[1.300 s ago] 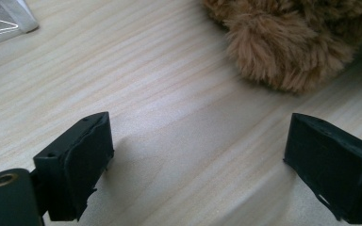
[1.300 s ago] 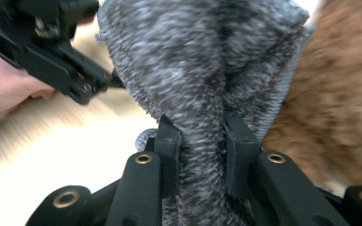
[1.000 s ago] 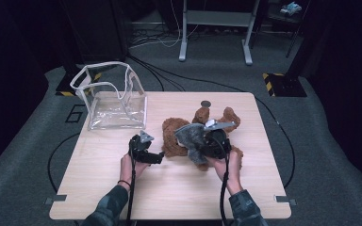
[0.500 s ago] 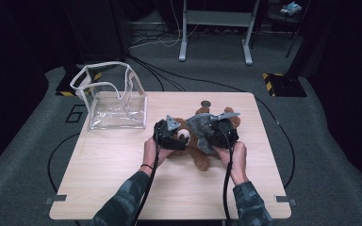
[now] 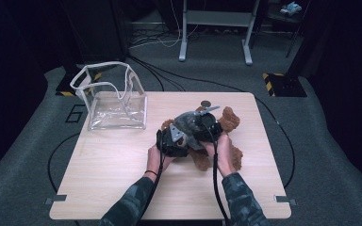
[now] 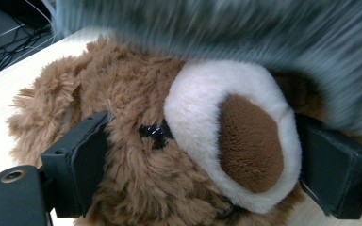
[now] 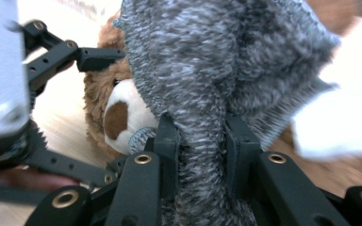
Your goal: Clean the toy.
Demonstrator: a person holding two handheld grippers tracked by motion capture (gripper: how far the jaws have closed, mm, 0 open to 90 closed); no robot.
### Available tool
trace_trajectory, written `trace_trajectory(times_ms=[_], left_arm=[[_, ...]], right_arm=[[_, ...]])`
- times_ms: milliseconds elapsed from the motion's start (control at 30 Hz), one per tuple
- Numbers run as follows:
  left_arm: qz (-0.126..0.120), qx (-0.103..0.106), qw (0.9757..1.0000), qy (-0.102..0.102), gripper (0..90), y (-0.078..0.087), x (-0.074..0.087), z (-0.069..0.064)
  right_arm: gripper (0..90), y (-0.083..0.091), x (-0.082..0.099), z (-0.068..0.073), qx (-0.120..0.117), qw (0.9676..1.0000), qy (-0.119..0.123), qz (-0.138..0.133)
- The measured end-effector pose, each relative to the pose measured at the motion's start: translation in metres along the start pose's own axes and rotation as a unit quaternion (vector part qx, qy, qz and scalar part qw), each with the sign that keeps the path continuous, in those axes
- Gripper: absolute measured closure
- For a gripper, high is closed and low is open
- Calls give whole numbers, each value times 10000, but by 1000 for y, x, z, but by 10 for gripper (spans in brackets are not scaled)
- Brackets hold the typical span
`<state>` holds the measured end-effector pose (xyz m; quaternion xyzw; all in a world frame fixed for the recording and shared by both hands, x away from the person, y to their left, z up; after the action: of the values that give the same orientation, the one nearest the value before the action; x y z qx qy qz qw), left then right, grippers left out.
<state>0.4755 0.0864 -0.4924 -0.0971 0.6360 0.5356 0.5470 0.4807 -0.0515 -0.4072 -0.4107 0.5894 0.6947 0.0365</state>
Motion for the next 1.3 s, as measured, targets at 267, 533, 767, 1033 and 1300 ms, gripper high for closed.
trace_trajectory(times_ms=[267, 533, 767, 1033, 1300], left_arm=[[-1, -22, 10000, 8, 130, -1, -1, -1], [58, -14, 10000, -49, 132, 0, -1, -1], [103, -75, 9998, -166, 127, 4, -3, 0], [-338, 108, 9993, 119, 150, 19, -27, 4], [89, 149, 9998, 40, 175, 1, -17, -4]], right_arm=[[718, -14, -11, -10, 498, 9985, 78, 190], [726, -5, -17, -35, 939, 9951, -264, 171], [727, 8, -9, -65, 1323, 9888, -679, 130], [724, 18, 5, -65, 895, 9931, -755, 55], [723, 24, -1, -42, 643, 9974, -322, -90]])
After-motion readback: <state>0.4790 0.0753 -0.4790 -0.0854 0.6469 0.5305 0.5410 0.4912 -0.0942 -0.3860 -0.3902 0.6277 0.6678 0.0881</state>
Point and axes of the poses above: each handheld gripper's, and its own axes: y roughly backward along the jaws, x roughly out of its underside, z roughly to its left, the point moved 2 cm from there along -y, roughly forward along the jaws, and after that the axes turned 2 degrees about z, right-handed, at the moved point
